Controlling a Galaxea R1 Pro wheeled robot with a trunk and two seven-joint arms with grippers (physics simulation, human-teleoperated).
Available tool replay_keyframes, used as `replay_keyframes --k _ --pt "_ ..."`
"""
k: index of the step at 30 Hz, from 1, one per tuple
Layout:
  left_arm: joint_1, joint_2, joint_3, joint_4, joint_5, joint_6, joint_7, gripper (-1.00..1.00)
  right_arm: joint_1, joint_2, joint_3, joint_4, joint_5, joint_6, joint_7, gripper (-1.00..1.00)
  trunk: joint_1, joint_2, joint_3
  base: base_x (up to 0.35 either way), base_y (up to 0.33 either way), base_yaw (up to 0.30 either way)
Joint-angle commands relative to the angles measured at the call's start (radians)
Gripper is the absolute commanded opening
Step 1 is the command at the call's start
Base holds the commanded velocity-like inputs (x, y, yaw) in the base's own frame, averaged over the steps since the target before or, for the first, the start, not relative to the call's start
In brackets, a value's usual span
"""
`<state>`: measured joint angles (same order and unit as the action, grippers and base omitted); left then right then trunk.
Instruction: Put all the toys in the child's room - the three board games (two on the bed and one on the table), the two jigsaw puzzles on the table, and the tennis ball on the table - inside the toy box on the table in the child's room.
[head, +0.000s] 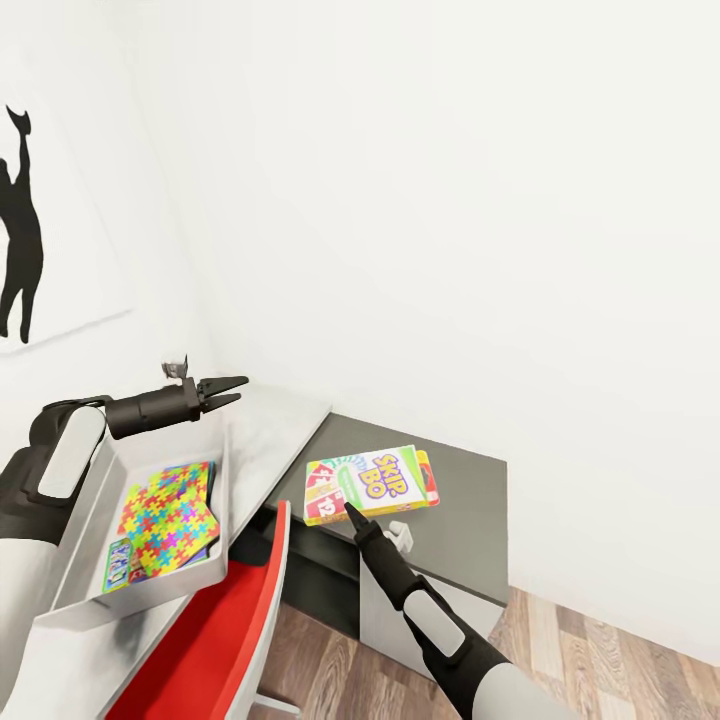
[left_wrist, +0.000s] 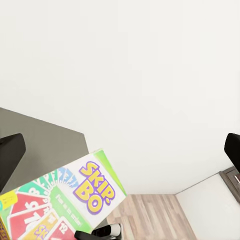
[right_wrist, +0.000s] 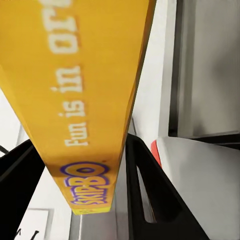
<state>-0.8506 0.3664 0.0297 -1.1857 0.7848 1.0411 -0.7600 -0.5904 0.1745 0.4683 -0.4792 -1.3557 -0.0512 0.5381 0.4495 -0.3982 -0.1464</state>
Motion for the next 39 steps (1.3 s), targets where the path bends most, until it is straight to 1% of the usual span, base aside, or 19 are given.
replay_keyframes --k 1,13,18,24,27,29,30,31,32,34,35,36,37,39 --pt "-0.001 0.000 0.001 0.000 -0.004 0.004 -0.005 1.00 -0.002 0.000 0.005 0.002 -0.008 -0.005 0.004 -1.00 0.001 -0.002 -0.002 0.000 0.000 0.000" --pt "-0.001 0.000 0.001 0.000 -0.004 0.004 -0.005 1.00 -0.001 0.000 0.007 -0.003 -0.008 0.000 -0.002 -1.00 0.001 -0.002 -0.002 0.000 0.000 0.000" --pt "-0.001 0.001 0.002 0.000 -0.004 0.004 -0.005 1.00 0.004 0.000 0.000 -0.054 -0.006 -0.006 -0.004 -1.00 0.001 -0.002 -0.002 0.000 0.000 0.000" --pt "-0.001 0.000 0.001 0.000 -0.004 0.004 -0.005 1.00 0.002 0.000 -0.003 -0.064 -0.005 0.008 -0.011 -1.00 0.001 -0.002 -0.002 0.000 0.000 0.000" --pt "-0.001 0.000 0.001 0.000 -0.004 0.004 -0.005 1.00 -0.002 0.000 -0.002 -0.074 0.001 0.027 -0.012 -1.00 0.001 -0.002 -0.002 0.000 0.000 0.000" --pt "-0.001 0.000 0.001 0.000 -0.004 0.004 -0.005 1.00 -0.004 0.000 -0.002 -0.091 0.004 0.054 -0.014 -1.00 0.001 -0.002 -0.002 0.000 0.000 0.000" --pt "-0.001 0.000 0.001 0.000 -0.004 0.004 -0.005 1.00 -0.004 0.000 -0.002 -0.109 0.005 0.084 -0.021 -1.00 0.001 -0.002 -0.002 0.000 0.000 0.000" --pt "-0.001 0.000 0.001 0.000 -0.004 0.004 -0.005 1.00 -0.004 0.000 -0.002 -0.130 0.006 0.116 -0.035 -1.00 0.001 -0.002 -0.002 0.000 0.000 0.000" --pt "-0.001 0.000 0.001 0.000 -0.004 0.004 -0.005 1.00 -0.004 0.000 -0.002 -0.141 0.006 0.131 -0.047 -1.00 0.001 -0.002 -0.002 0.000 0.000 0.000" --pt "-0.001 0.000 0.001 0.000 -0.004 0.004 -0.006 1.00 -0.001 -0.020 -0.002 -0.185 0.004 0.178 -0.123 -1.00 0.001 -0.002 -0.002 0.000 0.000 0.000" --pt "-0.001 0.000 0.001 0.000 -0.004 0.004 -0.006 1.00 0.001 -0.024 -0.002 -0.200 0.003 0.185 -0.145 -1.00 0.001 -0.002 -0.002 0.000 0.000 0.000" --pt "-0.001 0.001 0.001 0.000 -0.004 0.004 -0.006 1.00 0.004 -0.030 -0.001 -0.237 0.003 0.197 -0.187 -1.00 0.001 -0.002 -0.002 0.000 0.000 0.000" --pt "-0.001 0.001 0.001 -0.001 -0.004 0.004 -0.007 1.00 0.006 -0.033 0.001 -0.259 0.003 0.201 -0.205 -1.00 0.001 -0.002 -0.002 0.000 0.000 0.000" --pt "-0.001 0.001 0.001 -0.012 -0.004 0.004 -0.008 1.00 0.010 -0.038 0.007 -0.348 0.006 0.210 -0.256 -1.00 0.001 -0.002 -0.002 0.000 0.000 0.000"
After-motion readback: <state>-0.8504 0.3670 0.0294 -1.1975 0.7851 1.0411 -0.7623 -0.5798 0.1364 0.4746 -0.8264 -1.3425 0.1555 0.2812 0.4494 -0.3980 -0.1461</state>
